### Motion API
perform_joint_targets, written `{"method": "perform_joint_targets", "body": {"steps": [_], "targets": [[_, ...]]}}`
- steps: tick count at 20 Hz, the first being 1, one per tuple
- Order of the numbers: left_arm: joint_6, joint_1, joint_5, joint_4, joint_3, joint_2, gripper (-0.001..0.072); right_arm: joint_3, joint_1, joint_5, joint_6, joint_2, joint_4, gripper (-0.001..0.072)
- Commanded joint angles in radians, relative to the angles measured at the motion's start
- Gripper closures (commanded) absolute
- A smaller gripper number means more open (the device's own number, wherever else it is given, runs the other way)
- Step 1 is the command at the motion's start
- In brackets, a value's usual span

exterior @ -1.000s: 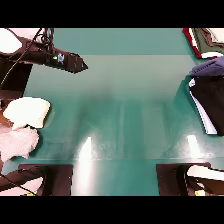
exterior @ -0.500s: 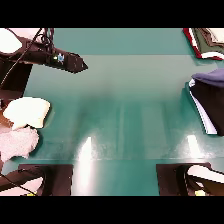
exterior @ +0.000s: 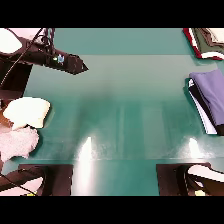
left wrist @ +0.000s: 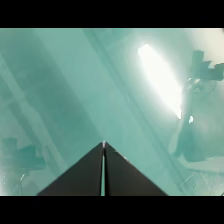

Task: Fold the shirts.

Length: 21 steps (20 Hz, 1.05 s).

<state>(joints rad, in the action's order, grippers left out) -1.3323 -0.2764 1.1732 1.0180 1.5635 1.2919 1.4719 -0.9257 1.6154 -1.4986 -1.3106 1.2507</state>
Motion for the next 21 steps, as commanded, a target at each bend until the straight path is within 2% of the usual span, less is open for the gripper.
{"method": "perform_joint_targets", "body": {"steps": [1, 5, 8, 9, 10, 11, 12, 14, 21], "targets": [[0.005, 0.0, 0.014, 0.0, 0.0, 0.0, 0.068, -0.036, -0.003, 0.029, -0.003, 0.001, -0.138, 0.0159], [0.003, 0.0, 0.039, -0.001, 0.0, 0.0, 0.068, -0.036, 0.124, 0.059, 0.008, 0.001, -0.402, 0.016], [0.002, 0.0, 0.069, -0.005, 0.0, 0.0, 0.0681, -0.036, 0.29, 0.06, 0.008, 0.001, -0.438, 0.0162], [0.002, 0.0, 0.061, -0.005, 0.0, 0.0, 0.068, -0.036, 0.353, 0.06, 0.008, 0.001, -0.438, 0.0259], [0.002, 0.0, 0.053, -0.005, 0.0, 0.0, 0.068, -0.036, 0.409, 0.059, 0.008, 0.001, -0.438, 0.0438], [0.002, 0.0, 0.044, -0.005, 0.0, 0.0, 0.0681, -0.036, 0.463, 0.059, 0.01, 0.001, -0.438, 0.058], [0.002, 0.0, 0.035, -0.005, 0.0, 0.0, 0.068, -0.036, 0.517, 0.059, 0.023, 0.001, -0.438, 0.0662], [0.002, 0.0, 0.029, -0.005, 0.0, 0.0, 0.068, -0.035, 0.612, 0.058, 0.042, 0.001, -0.438, 0.0692], [0.002, 0.0, 0.029, -0.005, 0.0, 0.0, 0.068, -0.035, 0.799, 0.01, 0.045, 0.001, -0.437, 0.0692]]}}
